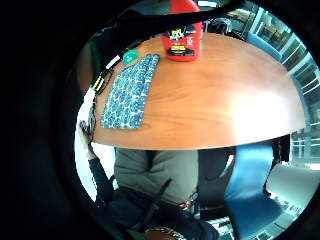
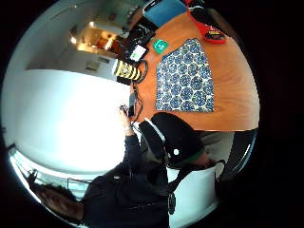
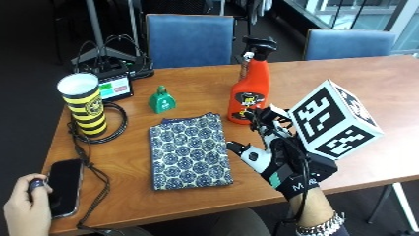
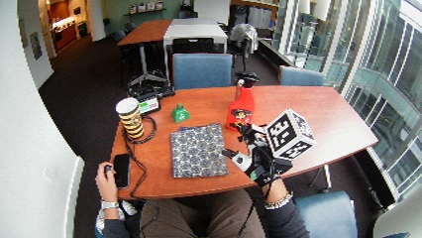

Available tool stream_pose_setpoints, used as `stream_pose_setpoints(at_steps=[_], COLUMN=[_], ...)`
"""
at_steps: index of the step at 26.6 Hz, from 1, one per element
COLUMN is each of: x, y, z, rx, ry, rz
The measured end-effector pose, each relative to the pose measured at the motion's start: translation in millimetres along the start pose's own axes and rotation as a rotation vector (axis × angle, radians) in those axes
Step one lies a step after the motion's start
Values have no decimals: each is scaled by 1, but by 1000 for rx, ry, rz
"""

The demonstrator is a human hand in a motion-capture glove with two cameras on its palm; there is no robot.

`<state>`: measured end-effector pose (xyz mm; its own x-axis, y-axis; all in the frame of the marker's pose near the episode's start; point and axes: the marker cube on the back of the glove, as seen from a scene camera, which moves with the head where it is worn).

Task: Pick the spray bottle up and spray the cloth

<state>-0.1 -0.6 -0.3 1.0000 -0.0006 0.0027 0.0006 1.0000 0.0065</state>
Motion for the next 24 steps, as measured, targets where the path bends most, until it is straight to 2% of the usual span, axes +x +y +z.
stream_pose_setpoints(at_steps=[14, 24], x=[-2, 19], y=[-12, -71], z=[-7, -16], rx=[68, 320], ry=[-21, -176], rz=[-1, 150])
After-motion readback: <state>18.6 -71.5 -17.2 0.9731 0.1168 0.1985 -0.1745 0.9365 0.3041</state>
